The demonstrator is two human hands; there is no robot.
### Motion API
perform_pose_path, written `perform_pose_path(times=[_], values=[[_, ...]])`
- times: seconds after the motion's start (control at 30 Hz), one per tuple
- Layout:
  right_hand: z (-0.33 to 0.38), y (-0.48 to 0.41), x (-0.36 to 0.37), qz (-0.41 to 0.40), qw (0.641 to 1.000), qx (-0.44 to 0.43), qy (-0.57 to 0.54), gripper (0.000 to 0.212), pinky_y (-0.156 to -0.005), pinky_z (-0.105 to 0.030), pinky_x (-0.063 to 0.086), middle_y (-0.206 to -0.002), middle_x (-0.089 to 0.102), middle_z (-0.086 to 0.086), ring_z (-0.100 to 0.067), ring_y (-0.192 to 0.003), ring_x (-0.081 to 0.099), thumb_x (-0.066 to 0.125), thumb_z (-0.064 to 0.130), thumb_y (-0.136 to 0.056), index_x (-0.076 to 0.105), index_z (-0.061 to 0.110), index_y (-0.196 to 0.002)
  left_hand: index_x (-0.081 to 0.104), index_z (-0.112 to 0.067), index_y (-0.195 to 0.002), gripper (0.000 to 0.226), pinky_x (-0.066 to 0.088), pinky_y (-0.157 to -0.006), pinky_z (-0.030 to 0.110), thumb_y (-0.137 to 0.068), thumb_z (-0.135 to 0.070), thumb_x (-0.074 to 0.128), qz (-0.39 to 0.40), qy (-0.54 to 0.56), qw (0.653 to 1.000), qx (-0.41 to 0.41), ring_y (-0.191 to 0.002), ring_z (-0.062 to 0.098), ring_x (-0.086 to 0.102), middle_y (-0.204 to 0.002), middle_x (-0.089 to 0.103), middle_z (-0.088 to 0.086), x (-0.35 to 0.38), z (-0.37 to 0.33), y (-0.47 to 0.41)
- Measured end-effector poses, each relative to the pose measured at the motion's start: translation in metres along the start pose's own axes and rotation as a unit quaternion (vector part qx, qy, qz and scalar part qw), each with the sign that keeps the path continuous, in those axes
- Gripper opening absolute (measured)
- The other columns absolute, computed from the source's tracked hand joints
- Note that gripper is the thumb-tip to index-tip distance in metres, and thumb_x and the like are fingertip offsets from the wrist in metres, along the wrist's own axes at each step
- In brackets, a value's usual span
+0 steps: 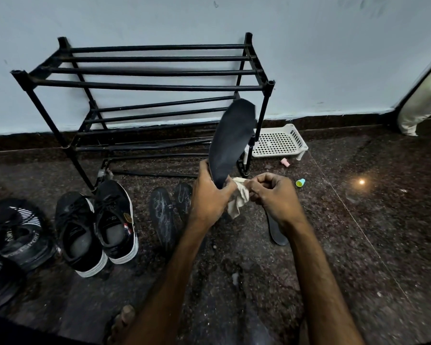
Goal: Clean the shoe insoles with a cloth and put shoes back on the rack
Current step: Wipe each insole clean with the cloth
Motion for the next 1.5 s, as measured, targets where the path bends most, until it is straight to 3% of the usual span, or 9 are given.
perform_pose_path(times=[0.33, 0.5, 0.6, 0.73, 0.87, 1.0, 1.2, 1.37, 1.5], values=[[0.004, 0.0, 0.001, -0.006, 0.999, -0.023, 0.046, 0.008, -0.071, -0.049, 0.056, -0.078, 0.072, -0.011, -0.019, -0.067, 0.063, 0.073, 0.022, -0.085, 0.07, 0.015, -0.083, 0.047, -0.012, -0.129, 0.071, 0.059, -0.083, 0.036, -0.072, -0.027, 0.087, 0.057, 0.149, 0.982, -0.1, -0.102, 0.016, 0.068, -0.116, 0.068, 0.004, 0.02, 0.018, 0.004], [0.018, -0.001, -0.008, -0.018, 0.987, -0.06, 0.147, 0.011, -0.054, -0.023, 0.046, -0.072, 0.069, -0.008, -0.009, -0.057, 0.055, 0.074, 0.02, -0.085, 0.068, 0.013, -0.079, 0.042, -0.018, -0.125, 0.062, 0.048, -0.069, 0.01, -0.078, -0.02, 0.082, 0.073, -0.02, 0.996, -0.046, -0.086, -0.01, 0.059, -0.102, 0.062, -0.016, 0.009, 0.007, 0.001], [0.031, -0.002, -0.005, 0.005, 0.953, -0.1, 0.288, 0.011, -0.054, -0.009, 0.043, -0.071, 0.066, 0.007, -0.004, -0.061, 0.058, 0.074, 0.016, -0.085, 0.065, 0.018, -0.078, 0.039, -0.018, -0.122, 0.057, 0.046, -0.056, 0.011, -0.08, -0.014, 0.077, 0.093, -0.12, 0.988, -0.003, -0.072, 0.0, 0.06, -0.086, 0.06, -0.014, 0.008, 0.003, -0.001], [0.036, 0.003, 0.004, 0.006, 0.934, -0.152, 0.323, 0.025, -0.064, -0.028, 0.05, -0.076, 0.065, 0.005, -0.011, -0.069, 0.063, 0.07, 0.011, -0.086, 0.05, 0.025, -0.092, 0.039, -0.017, -0.121, 0.056, 0.041, -0.055, 0.016, -0.079, -0.014, 0.076, 0.08, -0.157, 0.984, 0.011, -0.07, 0.001, 0.057, -0.082, 0.057, -0.012, 0.009, 0.0, -0.001], [0.037, 0.013, 0.019, 0.05, 0.919, -0.211, 0.329, 0.015, -0.072, -0.039, 0.054, -0.088, 0.063, 0.01, -0.009, -0.079, 0.061, 0.061, 0.02, -0.094, 0.057, 0.033, -0.096, 0.043, -0.017, -0.123, 0.048, 0.059, -0.076, 0.036, -0.084, -0.013, 0.071, 0.05, 0.014, 0.996, -0.076, -0.087, 0.008, 0.065, -0.1, 0.063, -0.009, 0.006, 0.015, 0.001], [0.031, 0.006, 0.022, 0.064, 0.904, -0.2, 0.373, 0.021, -0.084, -0.041, 0.049, -0.095, 0.062, 0.004, -0.015, -0.091, 0.054, 0.059, 0.015, -0.095, 0.071, 0.03, -0.105, 0.042, -0.014, -0.124, 0.046, 0.05, -0.064, 0.009, -0.087, -0.008, 0.07, 0.068, 0.044, 0.995, -0.065, -0.081, -0.007, 0.063, -0.103, 0.063, -0.009, 0.008, 0.01, -0.002], [0.019, 0.007, 0.024, 0.172, 0.882, -0.123, 0.421, 0.033, -0.089, -0.032, 0.04, -0.104, 0.059, 0.001, -0.019, -0.109, 0.049, 0.075, 0.037, -0.081, 0.068, 0.028, -0.112, 0.04, -0.014, -0.125, 0.043, 0.047, -0.065, 0.01, -0.091, -0.007, 0.065, 0.098, -0.019, 0.993, -0.056, -0.082, -0.003, 0.063, -0.102, 0.062, -0.009, 0.003, 0.014, -0.006], [0.025, 0.006, 0.01, 0.169, 0.904, -0.11, 0.377, 0.025, -0.079, -0.036, 0.052, -0.085, 0.061, 0.005, -0.011, -0.08, 0.058, 0.08, 0.035, -0.077, 0.073, 0.025, -0.099, 0.038, -0.014, -0.131, 0.05, 0.043, -0.063, 0.006, -0.091, -0.008, 0.067, 0.13, -0.13, 0.983, 0.004, -0.089, 0.006, 0.06, -0.105, 0.059, -0.01, 0.005, 0.006, -0.008], [0.035, 0.01, 0.004, 0.159, 0.946, -0.124, 0.255, 0.01, -0.08, -0.016, 0.044, -0.097, 0.06, -0.004, -0.018, -0.089, 0.057, 0.08, 0.03, -0.078, 0.071, 0.03, -0.083, 0.043, -0.007, -0.133, 0.05, 0.053, -0.066, 0.017, -0.089, 0.003, 0.066, 0.157, 0.103, 0.976, -0.107, -0.082, 0.006, 0.067, -0.11, 0.065, 0.006, 0.012, 0.02, -0.003]])
Point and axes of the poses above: each hand's wrist, its own y-axis away from the middle knuckle, its own x-axis out of the palm, z = x × y, the point moved 9 cm from there along -y, towards the middle knuckle
